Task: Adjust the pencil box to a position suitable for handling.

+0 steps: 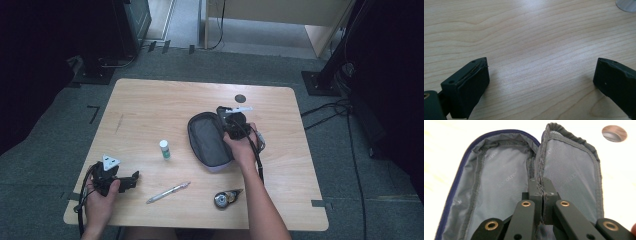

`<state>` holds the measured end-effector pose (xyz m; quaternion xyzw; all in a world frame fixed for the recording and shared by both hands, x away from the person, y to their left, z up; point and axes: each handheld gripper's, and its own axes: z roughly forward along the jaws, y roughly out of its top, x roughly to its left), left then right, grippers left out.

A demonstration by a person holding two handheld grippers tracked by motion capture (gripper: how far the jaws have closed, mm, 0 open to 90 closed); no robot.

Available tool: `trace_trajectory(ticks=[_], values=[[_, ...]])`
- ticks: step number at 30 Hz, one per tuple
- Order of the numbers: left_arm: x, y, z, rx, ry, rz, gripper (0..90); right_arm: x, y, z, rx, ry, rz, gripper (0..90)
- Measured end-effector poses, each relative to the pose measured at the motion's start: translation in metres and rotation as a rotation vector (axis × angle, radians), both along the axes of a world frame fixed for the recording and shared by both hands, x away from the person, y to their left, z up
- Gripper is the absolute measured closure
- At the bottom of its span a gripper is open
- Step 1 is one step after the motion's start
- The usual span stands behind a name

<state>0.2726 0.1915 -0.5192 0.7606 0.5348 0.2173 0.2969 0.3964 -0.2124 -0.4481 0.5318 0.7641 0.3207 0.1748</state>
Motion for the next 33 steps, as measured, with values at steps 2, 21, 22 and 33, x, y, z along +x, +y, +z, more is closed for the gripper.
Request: trace_trajectory(ticks=[2,21,22,33], values=[[0.0,0.0,0.0,0.0,0.0,0.0,0.6,0.003,0.003,-0.002,-0.004,0.0,0.046,88.4],[0.0,0.0,0.0,0.0,0.001,0.0,0.6,-0.044,-0.002,-0.004,0.031,-0.045,-0.118,62.4],[0.0,0.0,0.0,0.0,0.001,0.0,0.6,-0.051,-0.005,-0.005,0.034,-0.046,-0.14,62.5],[0.0,0.0,0.0,0.0,0.001,0.0,0.6,-0.1,-0.02,-0.007,0.102,-0.023,-0.322,56.8]])
